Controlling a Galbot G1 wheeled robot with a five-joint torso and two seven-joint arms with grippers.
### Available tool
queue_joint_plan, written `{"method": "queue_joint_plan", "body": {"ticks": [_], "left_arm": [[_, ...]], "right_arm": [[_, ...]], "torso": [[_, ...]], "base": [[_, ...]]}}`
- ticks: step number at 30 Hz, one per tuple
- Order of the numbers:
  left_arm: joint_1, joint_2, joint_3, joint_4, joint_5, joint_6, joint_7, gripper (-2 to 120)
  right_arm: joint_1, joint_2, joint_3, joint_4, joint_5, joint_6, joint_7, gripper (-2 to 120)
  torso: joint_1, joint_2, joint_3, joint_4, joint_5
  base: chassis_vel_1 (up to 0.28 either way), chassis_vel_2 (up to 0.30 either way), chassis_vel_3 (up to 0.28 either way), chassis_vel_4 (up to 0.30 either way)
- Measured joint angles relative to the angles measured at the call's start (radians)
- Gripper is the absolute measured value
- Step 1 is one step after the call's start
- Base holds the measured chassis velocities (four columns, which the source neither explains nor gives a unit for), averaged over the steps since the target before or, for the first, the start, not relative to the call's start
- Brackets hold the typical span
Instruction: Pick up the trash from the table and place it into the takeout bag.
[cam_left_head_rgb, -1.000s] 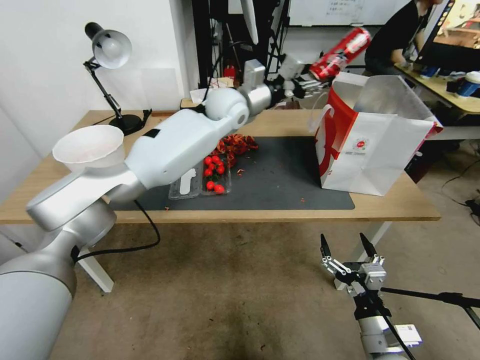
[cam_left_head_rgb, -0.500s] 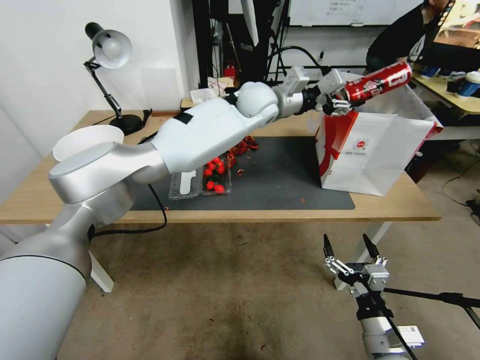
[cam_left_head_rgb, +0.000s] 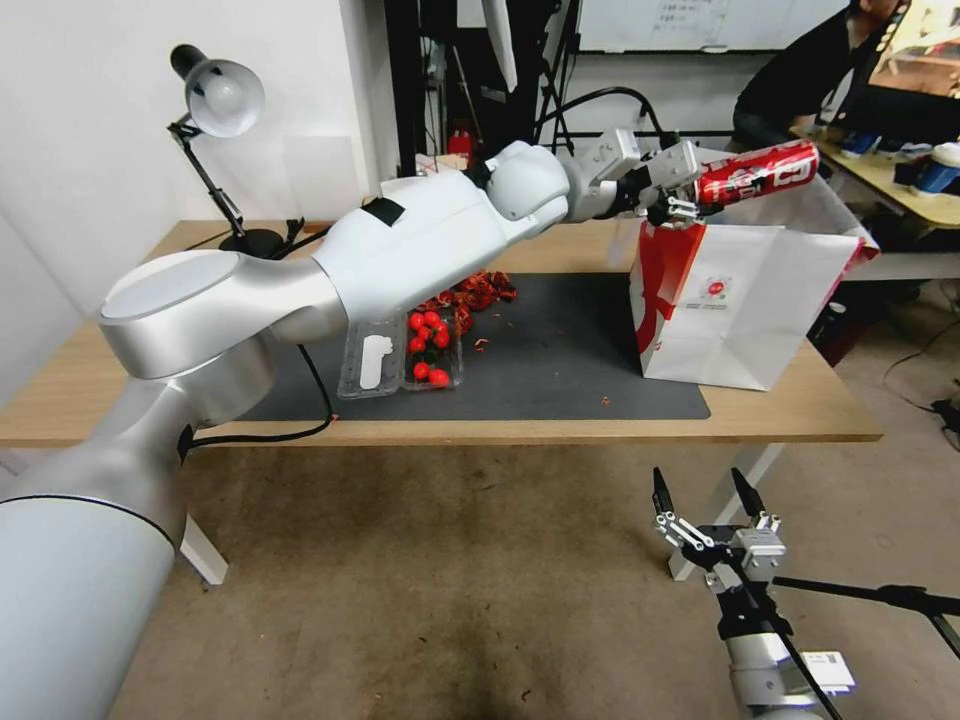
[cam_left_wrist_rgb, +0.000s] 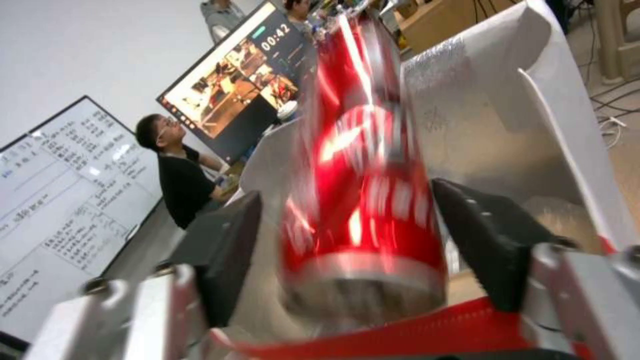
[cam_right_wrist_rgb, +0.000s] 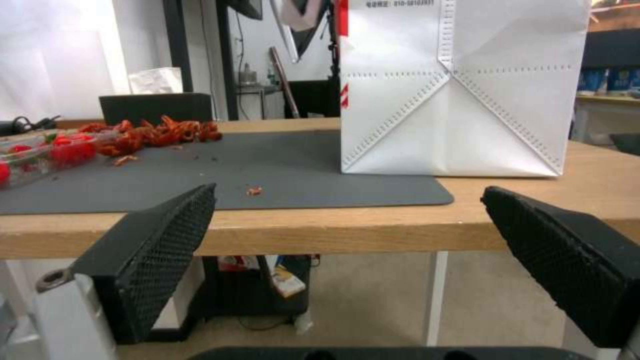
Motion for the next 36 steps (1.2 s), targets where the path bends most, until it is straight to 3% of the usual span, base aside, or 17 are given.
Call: {"method": "queue_joint_plan", "body": {"ticks": [6,11,12,13,14,16,17,18,19,21,22,23,25,27,29,36], "left_arm": [[0.000,0.005,0.000,-0.009,-0.007,0.003,-0.025,95],[0.004,0.035,-0.019,-0.025,-0.044,0.010,-0.032,100],[0.008,0.048,-0.031,-0.036,-0.078,0.013,-0.052,100],[0.016,0.062,-0.045,-0.049,-0.116,0.018,-0.109,100],[0.016,0.062,-0.045,-0.049,-0.116,0.018,-0.109,100],[0.033,0.076,-0.072,-0.066,-0.154,0.024,-0.217,100],[0.052,0.087,-0.098,-0.086,-0.182,0.042,-0.311,100],[0.062,0.092,-0.109,-0.099,-0.193,0.055,-0.356,100],[0.062,0.092,-0.109,-0.099,-0.193,0.055,-0.356,100],[0.119,0.119,-0.158,-0.176,-0.230,0.120,-0.623,100],[0.141,0.129,-0.169,-0.205,-0.238,0.135,-0.717,100],[0.141,0.129,-0.169,-0.205,-0.238,0.135,-0.717,100],[0.188,0.149,-0.184,-0.259,-0.242,0.149,-0.862,100],[0.200,0.153,-0.187,-0.271,-0.240,0.150,-0.896,100],[0.270,0.177,-0.220,-0.332,-0.217,0.146,-1.049,100],[0.373,0.253,-0.253,-0.421,-0.115,0.093,-1.092,100]], "right_arm": [[0.000,0.002,-0.001,0.001,0.000,0.000,-0.001,100],[-0.002,0.002,-0.002,0.005,-0.001,0.000,-0.001,100],[-0.002,0.002,-0.003,0.006,-0.002,0.000,-0.001,100],[-0.001,0.002,-0.004,0.007,-0.003,0.000,-0.001,100],[-0.001,0.002,-0.004,0.007,-0.003,0.000,-0.001,100],[0.000,0.002,-0.006,0.009,-0.004,-0.001,-0.001,100],[0.000,0.002,-0.008,0.010,-0.005,-0.002,-0.001,100],[0.000,0.002,-0.008,0.010,-0.005,-0.003,-0.001,100],[0.000,0.002,-0.008,0.010,-0.005,-0.003,-0.001,100],[0.000,0.002,-0.010,0.011,-0.007,-0.003,-0.001,100],[-0.001,0.001,-0.011,0.012,-0.008,-0.003,-0.001,100],[-0.001,0.001,-0.011,0.012,-0.008,-0.003,-0.001,100],[-0.003,0.000,-0.011,0.015,-0.010,-0.004,0.000,100],[-0.003,0.000,-0.011,0.016,-0.010,-0.004,0.000,100],[-0.005,-0.001,-0.011,0.021,-0.011,-0.008,0.000,100],[-0.009,0.001,-0.011,0.027,-0.015,-0.009,0.001,100]], "torso": [[0.000,0.000,0.000,0.0000,0.0000],[0.000,0.000,0.000,0.0002,0.0000],[0.000,0.000,0.000,0.0003,-0.0001],[0.000,0.000,0.000,0.0004,-0.0001],[0.000,0.000,0.000,0.0004,-0.0001],[0.000,0.000,0.000,0.0003,-0.0002],[0.000,0.000,0.000,0.0002,-0.0001],[0.000,0.000,0.000,0.0002,-0.0001],[0.000,0.000,0.000,0.0002,-0.0001],[0.000,0.000,0.000,0.0002,-0.0002],[0.000,0.000,0.000,0.0005,-0.0002],[0.000,0.000,0.000,0.0005,-0.0002],[0.000,0.000,0.000,0.0001,-0.0003],[0.000,0.000,0.000,0.0002,-0.0003],[0.000,0.000,0.000,0.0002,-0.0003],[0.000,0.000,0.000,0.0000,-0.0001]], "base": [[0.000,0.000,0.000,0.000],[0.000,0.000,0.000,0.000],[0.000,0.000,0.000,0.000],[0.000,0.000,0.000,0.000],[0.000,0.000,0.000,0.000],[0.000,0.000,0.000,0.000],[0.000,0.000,0.000,0.000],[0.000,0.000,0.000,0.000],[0.000,0.000,0.000,0.000],[0.000,0.000,0.000,0.000],[0.000,0.000,0.000,0.000],[0.000,0.000,0.000,0.000],[0.000,0.000,0.000,0.000],[0.000,0.000,0.000,0.000],[0.000,0.000,0.000,0.000],[0.000,0.000,0.000,0.000]]}}
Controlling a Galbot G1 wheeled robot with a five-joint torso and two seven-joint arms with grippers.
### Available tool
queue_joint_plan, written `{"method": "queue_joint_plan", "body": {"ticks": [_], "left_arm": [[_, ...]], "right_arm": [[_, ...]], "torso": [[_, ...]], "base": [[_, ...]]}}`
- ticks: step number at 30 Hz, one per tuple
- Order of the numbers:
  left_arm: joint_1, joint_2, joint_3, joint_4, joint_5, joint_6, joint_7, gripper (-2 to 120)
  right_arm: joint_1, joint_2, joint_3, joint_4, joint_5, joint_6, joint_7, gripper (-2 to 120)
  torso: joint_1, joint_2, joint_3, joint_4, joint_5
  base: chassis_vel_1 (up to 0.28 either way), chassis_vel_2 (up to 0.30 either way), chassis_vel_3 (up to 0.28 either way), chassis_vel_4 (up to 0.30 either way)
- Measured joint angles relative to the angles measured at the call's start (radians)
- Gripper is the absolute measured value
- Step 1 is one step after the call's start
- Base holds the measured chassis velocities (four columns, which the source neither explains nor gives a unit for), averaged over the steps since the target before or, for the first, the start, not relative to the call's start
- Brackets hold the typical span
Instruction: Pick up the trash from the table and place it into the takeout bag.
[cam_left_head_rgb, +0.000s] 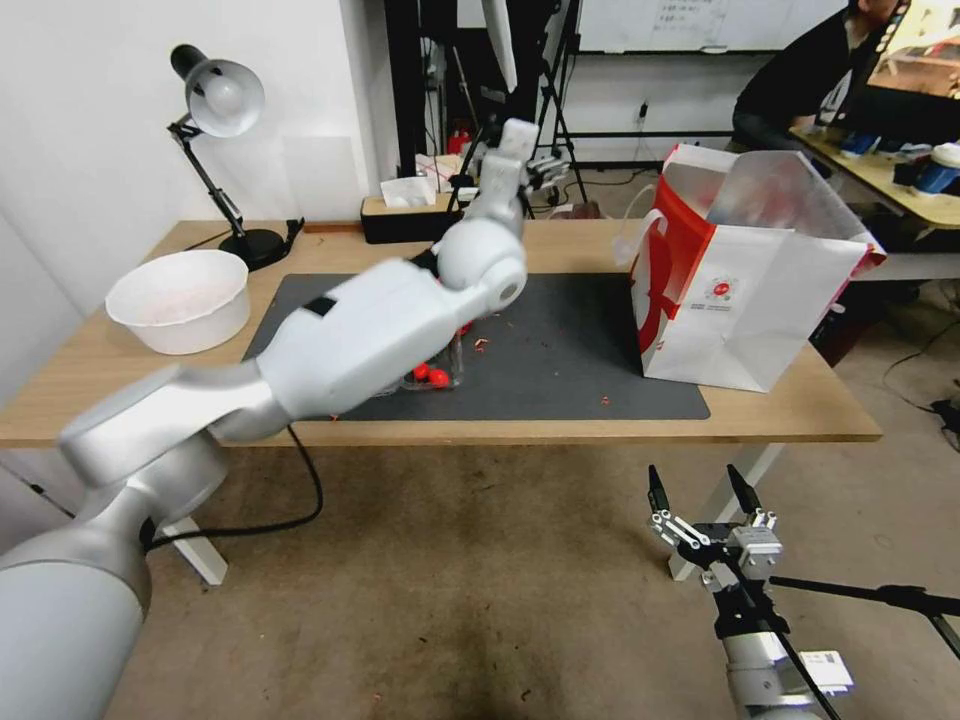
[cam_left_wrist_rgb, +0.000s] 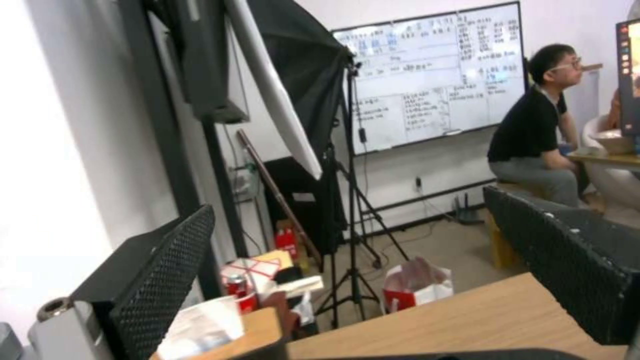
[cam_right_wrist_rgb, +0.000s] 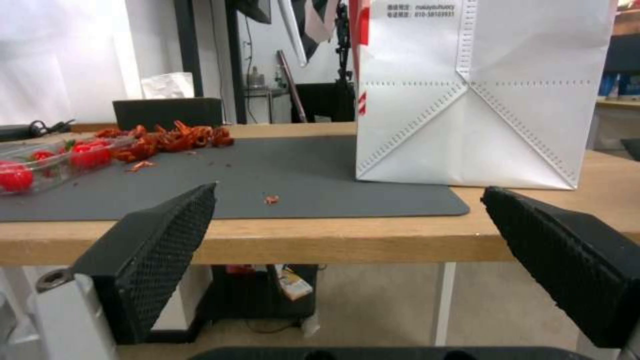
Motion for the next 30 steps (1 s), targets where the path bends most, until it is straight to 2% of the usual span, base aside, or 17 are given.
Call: {"method": "queue_joint_plan", "body": {"ticks": [1,2,4,5,7,9,10,12,13,15,16,18,19,21,23,25,30], "left_arm": [[0.046,0.049,-0.019,-0.054,0.022,-0.008,0.008,100],[0.046,0.049,-0.019,-0.054,0.022,-0.008,0.008,100],[0.112,0.121,-0.058,-0.118,0.041,-0.013,0.016,100],[0.112,0.121,-0.058,-0.118,0.041,-0.013,0.016,100],[0.191,0.194,-0.111,-0.178,0.064,-0.018,0.035,100],[0.318,0.286,-0.195,-0.252,0.119,-0.042,0.079,100],[0.318,0.286,-0.195,-0.252,0.119,-0.042,0.079,100],[0.464,0.337,-0.310,-0.310,0.160,-0.062,0.096,100],[0.464,0.337,-0.310,-0.310,0.160,-0.062,0.096,100],[0.599,0.363,-0.428,-0.351,0.193,-0.081,0.100,100],[0.599,0.363,-0.428,-0.351,0.193,-0.081,0.100,100],[0.685,0.371,-0.495,-0.381,0.211,-0.096,0.110,100],[0.685,0.371,-0.495,-0.381,0.211,-0.096,0.110,100],[0.792,0.375,-0.563,-0.427,0.227,-0.107,0.133,100],[0.801,0.375,-0.569,-0.431,0.229,-0.108,0.135,100],[0.885,0.377,-0.618,-0.468,0.244,-0.122,0.157,100],[0.933,0.377,-0.648,-0.485,0.252,-0.130,0.168,100]], "right_arm": [[0.000,0.000,-0.001,0.002,-0.001,0.000,0.000,100],[0.000,0.000,-0.001,0.002,-0.001,0.000,0.000,100],[-0.001,-0.001,-0.001,0.004,-0.001,0.000,0.000,100],[-0.001,-0.001,-0.001,0.004,-0.001,0.000,0.000,100],[-0.001,-0.002,-0.002,0.007,-0.002,0.000,0.001,100],[-0.001,-0.005,-0.002,0.014,-0.002,-0.003,0.002,100],[-0.001,-0.005,-0.002,0.014,-0.002,-0.003,0.002,100],[0.000,-0.011,-0.005,0.019,-0.003,-0.008,0.003,100],[0.000,-0.011,-0.005,0.019,-0.003,-0.008,0.003,100],[0.005,-0.019,-0.009,0.023,-0.003,-0.015,0.005,100],[0.005,-0.019,-0.009,0.023,-0.003,-0.015,0.005,100],[0.009,-0.021,-0.014,0.026,-0.004,-0.021,0.006,100],[0.009,-0.021,-0.014,0.026,-0.004,-0.021,0.006,100],[0.014,-0.021,-0.019,0.028,-0.006,-0.026,0.007,100],[0.014,-0.021,-0.020,0.029,-0.006,-0.026,0.007,100],[0.016,-0.020,-0.023,0.029,-0.008,-0.027,0.008,100],[0.016,-0.020,-0.025,0.029,-0.009,-0.028,0.007,100]], "torso": [[0.000,0.000,0.000,0.0000,-0.0002],[0.000,0.000,0.000,0.0000,-0.0002],[0.000,0.000,0.000,0.0002,-0.0001],[0.000,0.000,0.000,0.0002,-0.0001],[0.000,0.000,0.000,0.0002,-0.0003],[0.000,0.000,0.000,0.0007,-0.0001],[0.000,0.000,0.000,0.0007,-0.0001],[0.000,0.000,0.000,0.0007,-0.0006],[0.000,0.000,0.000,0.0007,-0.0006],[0.000,0.000,0.000,0.0006,-0.0003],[0.000,0.000,0.000,0.0006,-0.0003],[0.000,0.000,0.000,-0.0002,0.0002],[0.000,0.000,0.000,-0.0002,0.0002],[0.000,0.000,0.000,0.0000,-0.0001],[0.000,0.000,0.000,0.0000,0.0000],[0.000,0.000,0.000,0.0003,0.0002],[0.000,0.000,0.000,0.0002,-0.0003]], "base": [[0.000,0.000,0.000,0.000],[0.000,0.000,0.000,0.000],[0.000,0.000,0.000,0.000],[0.000,0.000,0.000,0.000],[0.000,0.000,0.000,0.000],[0.000,0.000,0.000,0.000],[0.000,0.000,0.000,0.000],[0.000,0.000,0.000,0.000],[0.000,0.000,0.000,0.000],[0.000,0.000,0.000,0.000],[0.000,0.000,0.000,0.000],[0.000,0.000,0.000,0.000],[0.000,0.000,0.000,0.000],[0.000,0.000,0.000,0.000],[0.000,0.000,0.000,0.000],[0.000,0.000,0.000,0.000],[0.000,0.000,0.000,0.000]]}}
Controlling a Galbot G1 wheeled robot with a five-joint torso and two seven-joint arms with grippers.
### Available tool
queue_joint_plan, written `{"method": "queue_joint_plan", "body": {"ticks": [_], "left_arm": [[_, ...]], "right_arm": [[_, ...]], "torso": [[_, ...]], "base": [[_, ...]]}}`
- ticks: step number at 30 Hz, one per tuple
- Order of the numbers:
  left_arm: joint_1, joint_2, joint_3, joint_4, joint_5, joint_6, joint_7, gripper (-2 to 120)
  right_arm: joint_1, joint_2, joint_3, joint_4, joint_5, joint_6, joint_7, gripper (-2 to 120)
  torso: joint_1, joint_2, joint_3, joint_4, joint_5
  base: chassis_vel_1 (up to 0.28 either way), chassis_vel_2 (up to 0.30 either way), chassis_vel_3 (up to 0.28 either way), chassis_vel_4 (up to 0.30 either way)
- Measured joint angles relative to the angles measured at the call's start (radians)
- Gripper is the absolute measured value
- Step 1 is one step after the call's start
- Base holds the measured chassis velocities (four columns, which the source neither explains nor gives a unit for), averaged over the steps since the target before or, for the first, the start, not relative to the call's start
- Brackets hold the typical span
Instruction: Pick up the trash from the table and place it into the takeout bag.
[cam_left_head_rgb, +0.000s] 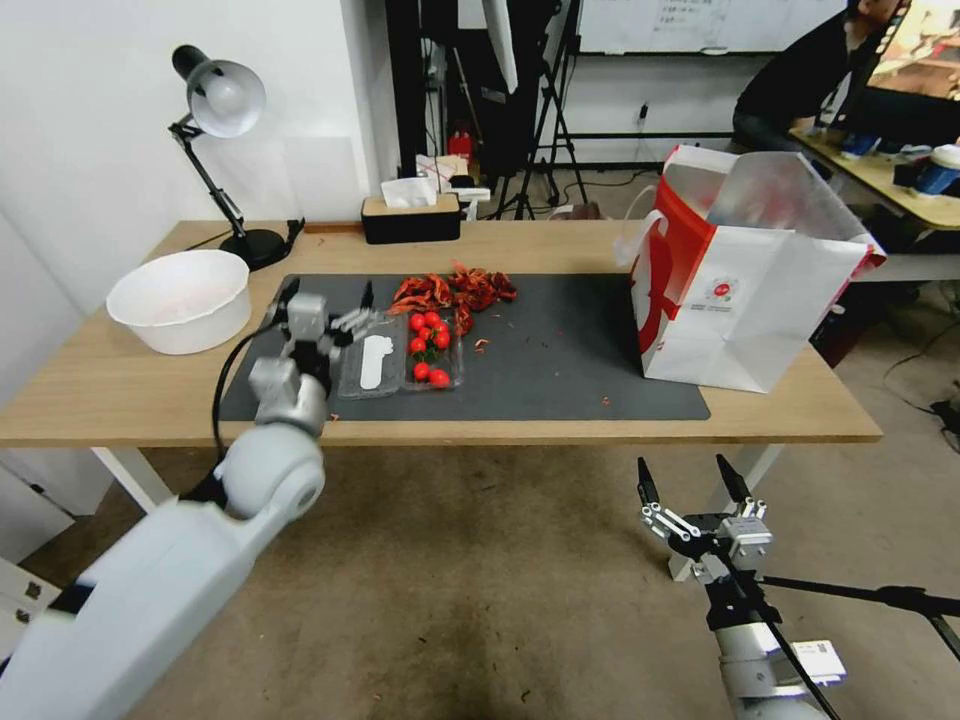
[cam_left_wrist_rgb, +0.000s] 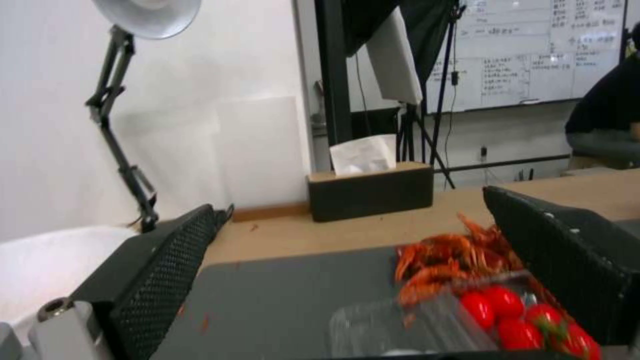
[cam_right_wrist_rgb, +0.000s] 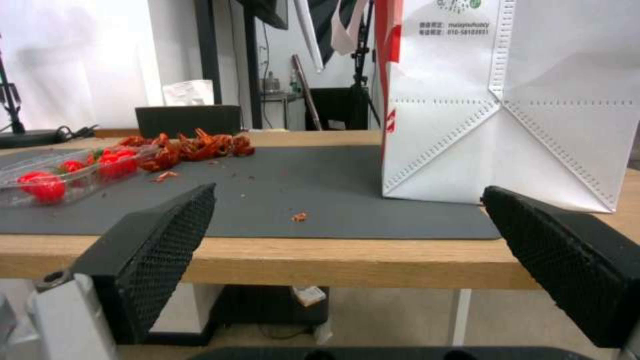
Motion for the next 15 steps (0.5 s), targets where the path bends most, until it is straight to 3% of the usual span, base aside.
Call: {"method": "queue_joint_plan", "body": {"ticks": [4,8,10,11,12,15], "left_arm": [[0.048,0.000,-0.029,-0.016,0.011,-0.014,0.013,100],[0.179,-0.010,-0.090,-0.058,0.040,-0.054,0.027,100],[0.265,-0.022,-0.119,-0.088,0.051,-0.069,0.045,100],[0.365,-0.041,-0.175,-0.121,0.070,-0.081,0.089,100],[0.365,-0.041,-0.175,-0.121,0.070,-0.081,0.089,100],[0.520,-0.082,-0.242,-0.165,0.124,-0.111,0.120,100]], "right_arm": [[0.001,0.000,-0.001,0.000,-0.001,0.000,0.000,100],[0.001,-0.001,-0.003,0.000,-0.001,0.000,0.000,100],[-0.001,0.000,-0.001,0.002,0.002,0.003,-0.001,100],[0.001,-0.001,0.004,0.006,0.008,0.005,-0.002,100],[0.001,-0.001,0.004,0.006,0.008,0.005,-0.002,100],[0.007,-0.004,0.009,0.011,0.021,0.007,-0.008,100]], "torso": [[0.000,0.000,0.000,0.0001,0.0006],[0.000,0.000,0.000,0.0000,0.0006],[0.000,0.000,0.000,-0.0005,0.0003],[0.000,0.000,0.000,0.0000,0.0006],[0.000,0.000,0.000,0.0000,0.0006],[0.000,0.000,0.000,0.0000,0.0007]], "base": [[0.000,0.000,0.000,0.000],[0.000,0.000,0.000,0.000],[0.000,0.000,0.000,0.000],[0.000,0.000,0.000,0.000],[0.000,0.000,0.000,0.000],[0.000,0.000,0.000,0.000]]}}
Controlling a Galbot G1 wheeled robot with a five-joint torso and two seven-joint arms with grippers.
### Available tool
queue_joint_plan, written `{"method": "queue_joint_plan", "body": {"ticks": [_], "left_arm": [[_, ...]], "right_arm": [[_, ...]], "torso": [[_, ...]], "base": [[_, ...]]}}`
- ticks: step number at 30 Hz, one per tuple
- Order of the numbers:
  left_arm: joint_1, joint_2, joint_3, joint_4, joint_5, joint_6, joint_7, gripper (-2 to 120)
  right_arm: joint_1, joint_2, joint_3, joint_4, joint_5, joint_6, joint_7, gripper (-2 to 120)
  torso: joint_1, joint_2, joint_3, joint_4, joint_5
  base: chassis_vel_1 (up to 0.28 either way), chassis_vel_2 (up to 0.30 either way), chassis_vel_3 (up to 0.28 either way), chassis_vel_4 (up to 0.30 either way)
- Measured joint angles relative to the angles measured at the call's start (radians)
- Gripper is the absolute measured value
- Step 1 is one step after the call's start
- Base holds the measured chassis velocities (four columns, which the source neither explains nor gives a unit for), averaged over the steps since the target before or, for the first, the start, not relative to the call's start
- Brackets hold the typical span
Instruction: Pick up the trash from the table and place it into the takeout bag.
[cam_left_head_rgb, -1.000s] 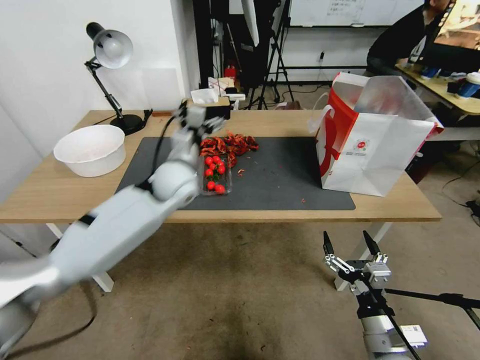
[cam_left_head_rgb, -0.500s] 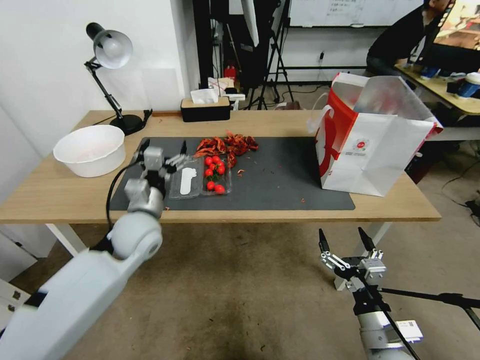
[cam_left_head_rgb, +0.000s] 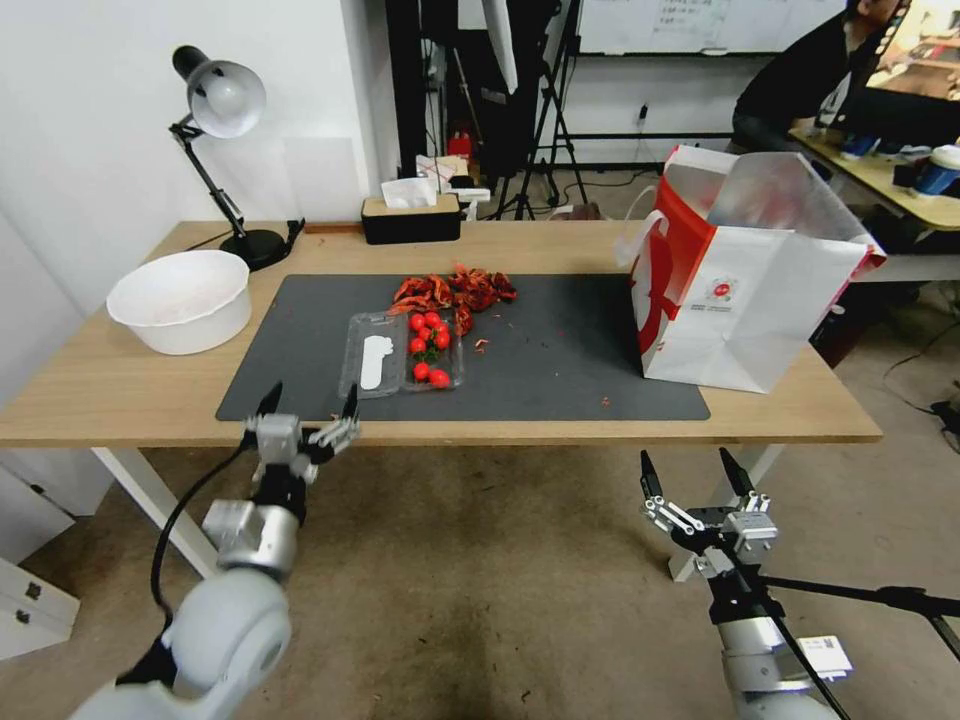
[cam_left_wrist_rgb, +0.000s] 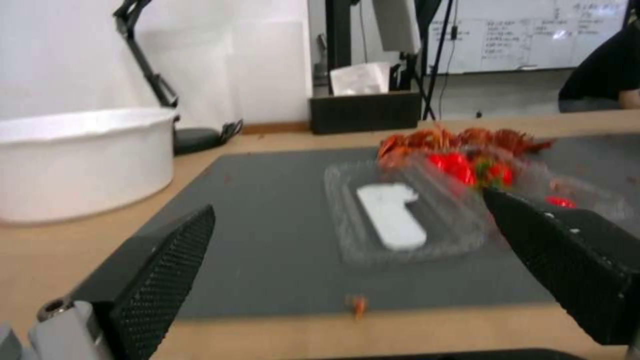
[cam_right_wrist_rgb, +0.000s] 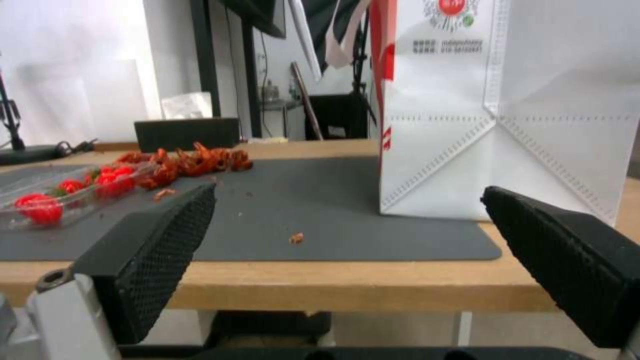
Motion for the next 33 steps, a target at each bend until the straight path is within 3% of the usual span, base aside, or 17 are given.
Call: {"method": "queue_joint_plan", "body": {"ticks": [3,4,9,18,33], "left_arm": [[0.081,-0.031,-0.027,-0.008,0.038,-0.030,0.001,100],[0.164,-0.058,-0.044,-0.014,0.074,-0.067,0.005,100],[0.262,-0.096,-0.053,-0.031,0.113,-0.103,-0.002,100],[0.260,-0.135,-0.050,-0.001,0.136,-0.133,0.002,100],[0.256,-0.135,-0.046,0.009,0.146,-0.136,0.000,100]], "right_arm": [[0.004,-0.001,0.003,0.006,0.006,-0.013,0.000,100],[0.011,-0.001,0.002,0.014,0.021,-0.042,0.000,100],[0.027,-0.003,-0.001,0.003,0.031,-0.074,-0.012,100],[0.025,-0.010,0.006,-0.003,0.064,-0.100,-0.057,100],[0.024,-0.009,0.006,-0.004,0.067,-0.099,-0.066,100]], "torso": [[0.000,0.000,0.000,0.0000,-0.0002],[0.000,0.000,0.000,0.0000,-0.0004],[0.000,0.000,0.000,0.0001,-0.0001],[0.000,0.000,0.000,-0.0001,-0.0003],[0.000,0.000,0.000,0.0000,-0.0002]], "base": [[0.000,0.000,0.000,0.000],[0.000,0.000,0.000,0.000],[0.000,0.000,0.000,0.000],[0.000,0.000,0.000,0.000],[0.000,0.000,0.000,0.000]]}}
